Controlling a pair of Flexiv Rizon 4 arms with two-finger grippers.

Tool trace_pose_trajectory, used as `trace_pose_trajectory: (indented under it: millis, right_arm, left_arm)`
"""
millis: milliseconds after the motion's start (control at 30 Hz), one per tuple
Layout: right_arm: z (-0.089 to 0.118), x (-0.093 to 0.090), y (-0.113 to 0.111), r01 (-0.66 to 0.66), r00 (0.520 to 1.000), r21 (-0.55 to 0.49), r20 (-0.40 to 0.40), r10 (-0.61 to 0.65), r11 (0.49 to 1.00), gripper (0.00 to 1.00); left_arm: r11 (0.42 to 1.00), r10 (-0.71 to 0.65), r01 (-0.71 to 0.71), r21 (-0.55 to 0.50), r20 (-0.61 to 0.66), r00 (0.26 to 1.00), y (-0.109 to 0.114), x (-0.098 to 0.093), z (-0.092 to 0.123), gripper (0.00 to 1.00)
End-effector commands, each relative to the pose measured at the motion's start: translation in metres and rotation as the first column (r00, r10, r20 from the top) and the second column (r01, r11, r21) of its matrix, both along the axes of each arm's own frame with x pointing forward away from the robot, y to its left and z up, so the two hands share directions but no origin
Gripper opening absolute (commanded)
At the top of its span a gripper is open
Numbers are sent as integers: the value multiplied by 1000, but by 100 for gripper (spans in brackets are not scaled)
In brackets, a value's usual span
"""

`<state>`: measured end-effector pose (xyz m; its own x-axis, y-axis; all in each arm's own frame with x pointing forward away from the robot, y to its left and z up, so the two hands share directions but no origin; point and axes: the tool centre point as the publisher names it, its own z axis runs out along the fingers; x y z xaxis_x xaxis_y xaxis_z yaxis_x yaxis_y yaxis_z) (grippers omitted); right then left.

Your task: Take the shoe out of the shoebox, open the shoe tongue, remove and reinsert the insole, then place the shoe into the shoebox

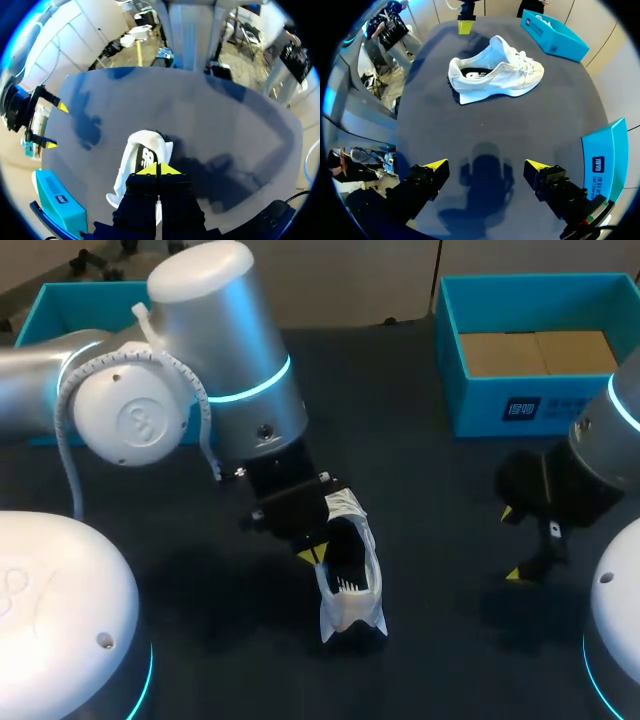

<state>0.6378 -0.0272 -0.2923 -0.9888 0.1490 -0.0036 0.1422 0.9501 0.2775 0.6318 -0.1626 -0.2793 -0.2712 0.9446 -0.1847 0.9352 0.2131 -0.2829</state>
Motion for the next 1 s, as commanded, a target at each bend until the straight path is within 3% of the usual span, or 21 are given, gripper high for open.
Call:
trace_pose_trajectory:
  millis: [33,467,1000]
  right_arm:
    - [-1,-1,-1,0,1000,-1,3,0,1000,100]
    - [-1,-1,-1,0,1000,-1,3,0,1000,100]
    - [-1,-1,-1,0,1000,-1,3,0,1000,100]
  left_arm:
    - [996,-58,57,75,13,998,-14,15,-3,0]
    - [961,-235,224,161,53,970,-37,9,-17,0]
    - [916,-331,303,262,70,941,-35,3,-37,0]
